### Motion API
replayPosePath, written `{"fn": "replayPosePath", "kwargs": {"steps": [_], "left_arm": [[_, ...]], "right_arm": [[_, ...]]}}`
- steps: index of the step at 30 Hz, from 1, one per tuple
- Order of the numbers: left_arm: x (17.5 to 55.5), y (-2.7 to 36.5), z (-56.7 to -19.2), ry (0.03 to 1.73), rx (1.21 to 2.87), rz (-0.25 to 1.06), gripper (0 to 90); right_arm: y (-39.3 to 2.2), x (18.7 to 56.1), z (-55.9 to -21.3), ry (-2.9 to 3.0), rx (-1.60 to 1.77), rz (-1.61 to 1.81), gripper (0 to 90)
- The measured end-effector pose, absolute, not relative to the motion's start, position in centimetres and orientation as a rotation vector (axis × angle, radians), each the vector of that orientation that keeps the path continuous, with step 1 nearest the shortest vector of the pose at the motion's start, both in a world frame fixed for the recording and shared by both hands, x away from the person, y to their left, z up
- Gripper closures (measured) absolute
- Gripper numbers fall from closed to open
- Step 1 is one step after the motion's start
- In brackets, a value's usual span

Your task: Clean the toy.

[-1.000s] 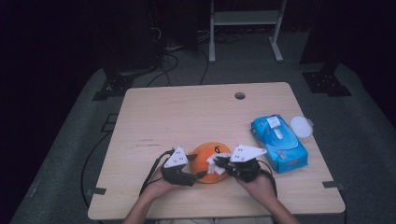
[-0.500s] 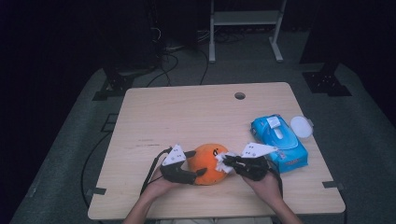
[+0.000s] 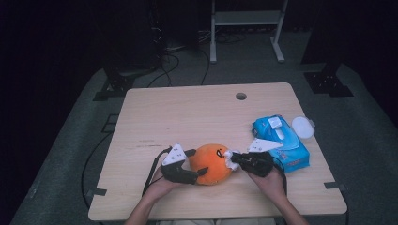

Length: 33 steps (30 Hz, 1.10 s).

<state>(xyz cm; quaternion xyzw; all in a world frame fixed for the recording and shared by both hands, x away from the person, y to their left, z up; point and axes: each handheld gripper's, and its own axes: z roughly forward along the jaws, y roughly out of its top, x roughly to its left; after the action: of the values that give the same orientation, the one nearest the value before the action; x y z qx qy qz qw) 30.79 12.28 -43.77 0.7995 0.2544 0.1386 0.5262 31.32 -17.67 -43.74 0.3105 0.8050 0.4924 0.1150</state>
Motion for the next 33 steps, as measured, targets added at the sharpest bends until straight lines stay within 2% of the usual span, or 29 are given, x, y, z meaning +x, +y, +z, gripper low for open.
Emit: {"fn": "replayPosePath", "kwargs": {"steps": [6, 12, 17, 20, 23, 25, 28, 33], "left_arm": [[30.9, 12.2, -44.7, 0.596, 1.934, 0.295, 27.8], [30.0, 10.6, -44.5, 0.52, 1.957, 0.357, 35.5], [29.8, 10.2, -44.5, 0.451, 1.958, 0.341, 37.2], [29.4, 9.6, -44.3, 0.406, 1.987, 0.381, 37.4], [29.4, 9.4, -44.2, 0.411, 1.982, 0.385, 36.3], [29.6, 9.6, -44.3, 0.435, 1.976, 0.387, 31.7], [29.7, 9.8, -44.4, 0.433, 1.974, 0.376, 32.6], [29.7, 9.6, -44.4, 0.406, 1.98, 0.385, 34.0]], "right_arm": [[-15.6, 29.2, -42.1, 2.366, 0.729, 1.476, 84.4], [-17.7, 31.2, -43.4, 2.336, 0.874, 1.473, 84.5], [-16.5, 29.9, -41.7, 2.325, 0.778, 1.569, 84.4], [-15.2, 29.4, -41.1, 2.336, 0.685, 1.492, 84.4], [-16.4, 30.3, -42.4, 2.331, 0.782, 1.492, 84.4], [-17.4, 30.6, -42.7, 2.317, 0.828, 1.482, 84.4], [-17.9, 30.6, -42.6, 2.309, 0.863, 1.485, 84.4], [-15.0, 28.8, -41.6, 2.36, 0.69, 1.501, 84.3]]}}
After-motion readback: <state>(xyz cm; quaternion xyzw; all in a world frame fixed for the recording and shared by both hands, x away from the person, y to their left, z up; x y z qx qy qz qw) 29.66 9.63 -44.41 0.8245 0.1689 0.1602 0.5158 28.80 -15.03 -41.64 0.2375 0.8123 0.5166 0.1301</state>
